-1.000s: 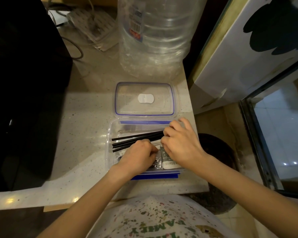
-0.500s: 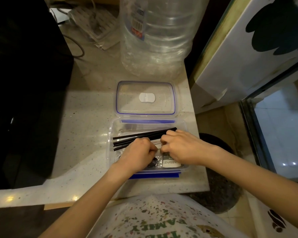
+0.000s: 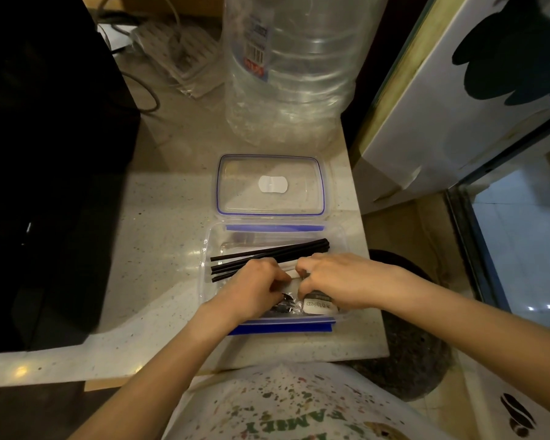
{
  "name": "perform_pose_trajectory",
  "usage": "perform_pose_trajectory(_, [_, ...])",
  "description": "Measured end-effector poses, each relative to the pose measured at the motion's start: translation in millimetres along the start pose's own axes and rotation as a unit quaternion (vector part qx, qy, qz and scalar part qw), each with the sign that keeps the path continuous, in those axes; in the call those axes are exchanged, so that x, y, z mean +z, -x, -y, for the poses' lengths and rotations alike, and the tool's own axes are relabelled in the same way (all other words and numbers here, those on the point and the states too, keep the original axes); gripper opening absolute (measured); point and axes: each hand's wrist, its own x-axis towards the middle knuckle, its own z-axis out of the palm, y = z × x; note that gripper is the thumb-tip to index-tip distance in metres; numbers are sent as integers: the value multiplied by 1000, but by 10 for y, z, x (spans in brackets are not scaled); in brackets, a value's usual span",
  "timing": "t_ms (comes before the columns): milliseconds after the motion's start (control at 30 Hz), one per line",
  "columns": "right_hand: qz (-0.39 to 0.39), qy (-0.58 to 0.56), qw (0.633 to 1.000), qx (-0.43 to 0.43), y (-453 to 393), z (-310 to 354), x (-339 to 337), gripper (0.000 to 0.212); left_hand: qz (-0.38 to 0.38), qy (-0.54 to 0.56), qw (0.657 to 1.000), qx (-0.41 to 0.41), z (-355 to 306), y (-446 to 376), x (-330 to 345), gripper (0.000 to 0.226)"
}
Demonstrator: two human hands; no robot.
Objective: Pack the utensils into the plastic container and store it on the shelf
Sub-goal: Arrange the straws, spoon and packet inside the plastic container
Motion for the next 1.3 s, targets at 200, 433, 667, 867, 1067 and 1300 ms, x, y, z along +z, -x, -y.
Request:
perform_pose_trajectory(200, [-23,-120,992,36,2,-81,-48,53,-39,22,999,6,11,100,-41,28])
perform_pose_trajectory(433, [-237,-103,960,113,-172,-44,-45,27,-185,-44,980,-58,97,207,-247,38])
perform_pose_trajectory(667, [-235,-20,962,141,-353,-26,58,21,-84,-239,962,-102,98,36,-267,25])
perform_pose_trajectory(867, [-224,8,967,125,-373,-18,98,19,-62,-302,947,-90,81,8,-195,22])
perform_pose_trajectory(1067, [-233,14,966,112,-363,-34,108,21,-72,-305,947,-65,119,22,-174,16])
perform_pose_trajectory(1300, [-226,44,968,97,-375,-137,32,22,-64,-325,942,-47,148,-56,-299,19])
